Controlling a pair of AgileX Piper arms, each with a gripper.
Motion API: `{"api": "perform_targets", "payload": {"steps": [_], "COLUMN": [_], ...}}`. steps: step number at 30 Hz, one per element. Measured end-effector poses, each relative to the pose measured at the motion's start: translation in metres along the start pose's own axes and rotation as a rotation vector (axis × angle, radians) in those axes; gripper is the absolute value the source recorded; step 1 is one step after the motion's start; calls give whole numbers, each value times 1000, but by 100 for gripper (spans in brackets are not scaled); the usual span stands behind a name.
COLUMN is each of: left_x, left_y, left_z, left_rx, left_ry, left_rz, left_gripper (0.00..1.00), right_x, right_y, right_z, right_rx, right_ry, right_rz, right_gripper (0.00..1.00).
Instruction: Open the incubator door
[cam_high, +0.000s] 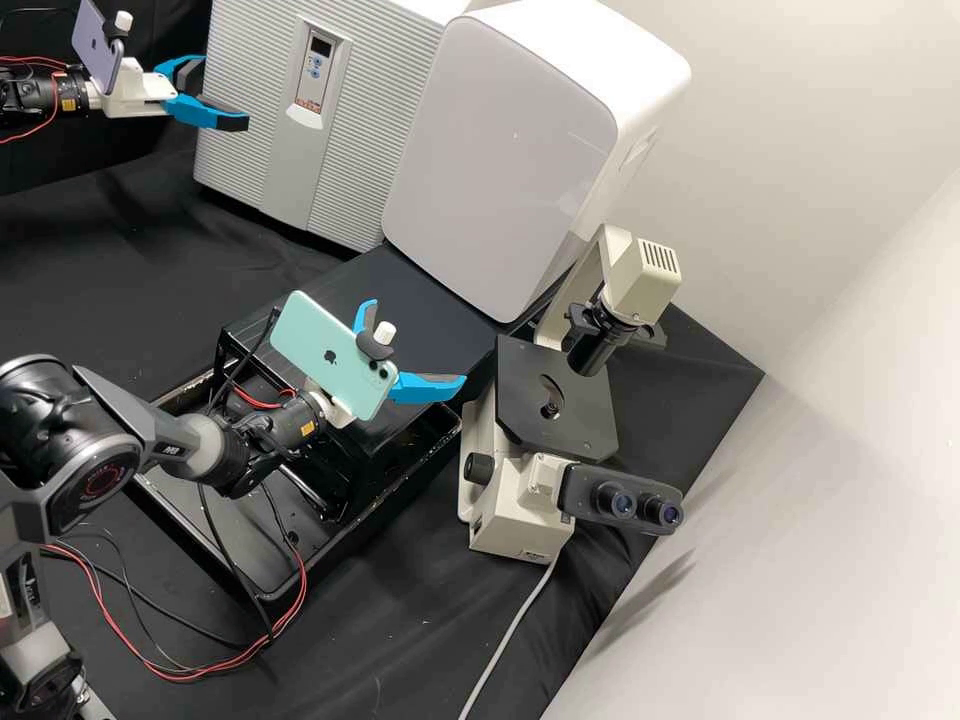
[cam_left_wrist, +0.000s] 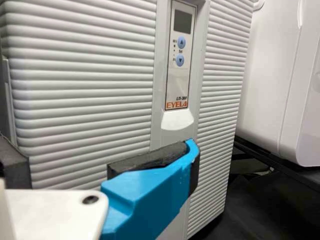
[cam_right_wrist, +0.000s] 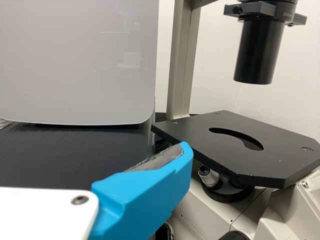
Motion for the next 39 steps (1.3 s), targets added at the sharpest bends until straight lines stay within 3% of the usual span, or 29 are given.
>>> {"api": "perform_targets", "payload": {"steps": [6,39], "left_x": [-2,-7], "left_y": [-4,1], "left_z": [0,-5], "left_rx": [-8,-45], "left_ry": [5,55], "left_rz": [-13,14], "left_gripper": [0,0], "right_x": [0,0], "right_y": [0,0], "right_z": [0,0], "right_rx": [0,0], "right_ry": [0,-1], "right_rz": [0,-1], "right_gripper": [100,100]}}
